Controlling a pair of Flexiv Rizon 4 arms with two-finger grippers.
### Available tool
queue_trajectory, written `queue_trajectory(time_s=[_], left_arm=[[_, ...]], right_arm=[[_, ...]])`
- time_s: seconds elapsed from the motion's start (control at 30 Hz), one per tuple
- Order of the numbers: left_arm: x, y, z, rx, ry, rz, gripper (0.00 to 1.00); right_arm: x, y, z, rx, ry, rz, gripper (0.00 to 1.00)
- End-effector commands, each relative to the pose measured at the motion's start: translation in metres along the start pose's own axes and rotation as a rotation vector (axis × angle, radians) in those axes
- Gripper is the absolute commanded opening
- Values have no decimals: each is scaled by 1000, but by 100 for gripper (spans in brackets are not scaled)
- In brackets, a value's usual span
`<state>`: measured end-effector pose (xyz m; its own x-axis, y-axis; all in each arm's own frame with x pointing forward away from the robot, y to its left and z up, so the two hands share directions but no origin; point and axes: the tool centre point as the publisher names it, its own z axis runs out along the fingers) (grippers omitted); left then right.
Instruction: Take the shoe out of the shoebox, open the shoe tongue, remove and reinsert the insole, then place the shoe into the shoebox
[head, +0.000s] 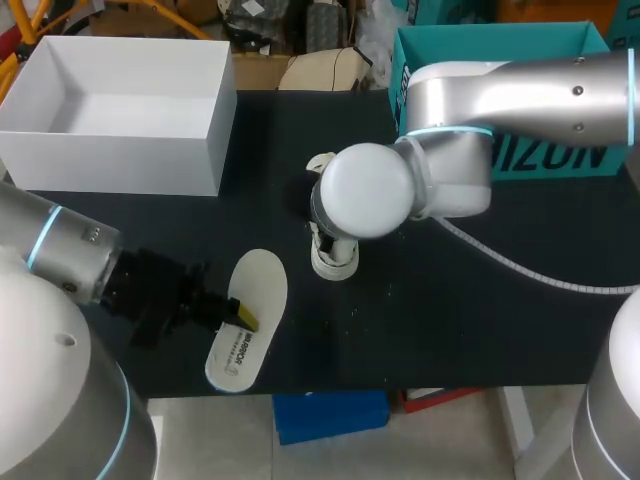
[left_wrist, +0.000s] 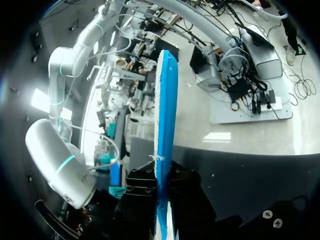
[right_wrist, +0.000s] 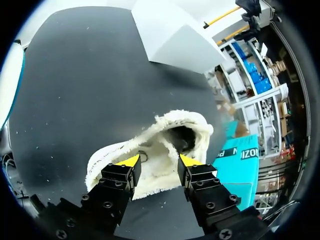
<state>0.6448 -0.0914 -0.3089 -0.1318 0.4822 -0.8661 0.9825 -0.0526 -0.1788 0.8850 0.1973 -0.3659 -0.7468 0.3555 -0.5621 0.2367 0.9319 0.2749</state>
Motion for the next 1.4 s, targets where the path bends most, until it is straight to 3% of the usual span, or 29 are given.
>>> queue_trajectory(time_s=[0.03,0.33,1.0,1.4], left_arm=[[0,-1,1,-4,1,2,0],[0,-1,1,-4,1,2,0],[0,-1,1,-4,1,2,0],[0,-1,1,-4,1,2,0]], right_arm=[[-9,-1,-1,7,-10,1,45],[-21,-3,7,16,-23,-8,44],[-14,-1,37,25,-2,-6,41],[-16,-6,42,37,-20,-7,44]])
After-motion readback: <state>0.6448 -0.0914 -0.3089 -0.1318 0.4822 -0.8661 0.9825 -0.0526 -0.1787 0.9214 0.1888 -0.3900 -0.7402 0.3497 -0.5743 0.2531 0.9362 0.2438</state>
